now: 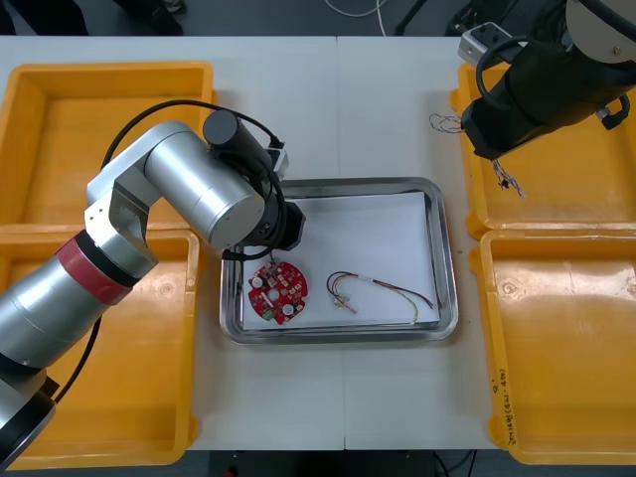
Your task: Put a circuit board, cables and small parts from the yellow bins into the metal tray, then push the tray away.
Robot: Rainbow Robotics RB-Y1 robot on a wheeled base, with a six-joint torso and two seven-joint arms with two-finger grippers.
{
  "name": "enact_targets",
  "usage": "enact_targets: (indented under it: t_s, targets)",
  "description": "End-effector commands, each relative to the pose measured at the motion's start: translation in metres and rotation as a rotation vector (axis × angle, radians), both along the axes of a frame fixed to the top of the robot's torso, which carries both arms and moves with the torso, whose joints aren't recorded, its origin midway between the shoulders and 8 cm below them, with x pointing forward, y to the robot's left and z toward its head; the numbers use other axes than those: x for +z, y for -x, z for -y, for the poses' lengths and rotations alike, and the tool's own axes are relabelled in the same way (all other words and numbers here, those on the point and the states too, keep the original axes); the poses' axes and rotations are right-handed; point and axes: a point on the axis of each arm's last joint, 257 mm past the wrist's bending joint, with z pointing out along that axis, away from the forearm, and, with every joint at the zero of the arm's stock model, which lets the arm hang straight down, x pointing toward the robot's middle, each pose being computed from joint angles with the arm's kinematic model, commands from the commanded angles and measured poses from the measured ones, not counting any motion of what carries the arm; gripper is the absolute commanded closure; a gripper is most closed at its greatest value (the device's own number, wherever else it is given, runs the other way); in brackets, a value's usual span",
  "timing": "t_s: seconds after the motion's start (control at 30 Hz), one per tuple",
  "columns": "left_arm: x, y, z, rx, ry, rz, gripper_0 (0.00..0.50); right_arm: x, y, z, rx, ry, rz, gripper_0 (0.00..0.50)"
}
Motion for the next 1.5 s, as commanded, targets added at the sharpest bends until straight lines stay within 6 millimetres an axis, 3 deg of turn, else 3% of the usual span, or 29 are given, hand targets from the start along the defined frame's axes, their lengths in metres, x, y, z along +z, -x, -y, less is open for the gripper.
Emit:
enact_targets:
  t_s: [0.03, 0.27, 0.43, 0.8, 1.03, 1.2, 1.5]
  targets:
    - [-0.004, 0.004, 0.003, -0.048, -0.019, 0.007, 0.000, 0.015, -0.001, 0.009, -0.001, 0.002, 0.036, 0.500]
    - [0.004, 0.000, 0.003, -0.037, 0.000, 0.019, 0.000, 0.013, 0.000, 0.008, 0.007, 0.002, 0.031, 0.500]
    - [0.022, -0.002, 0.002, -0.023, 0.024, 0.026, 0.000, 0.013, 0.001, 0.005, 0.017, -0.003, 0.028, 0.500]
    - [0.085, 0.005, -0.012, 0.013, 0.078, 0.007, 0.000, 0.012, 0.003, 0.000, 0.040, -0.008, 0.021, 0.500]
    - [0.122, 0.003, -0.033, 0.046, 0.069, 0.027, 0.000, 0.006, 0.007, -0.016, 0.094, -0.013, 0.007, 0.500]
    - [0.149, 0.000, -0.057, 0.090, 0.064, 0.029, 0.000, -0.002, 0.010, -0.040, 0.150, 0.031, 0.002, 0.500]
    - [0.170, -0.001, -0.098, 0.156, 0.071, 0.024, 0.000, -0.019, 0.021, -0.083, 0.267, 0.109, -0.011, 0.500]
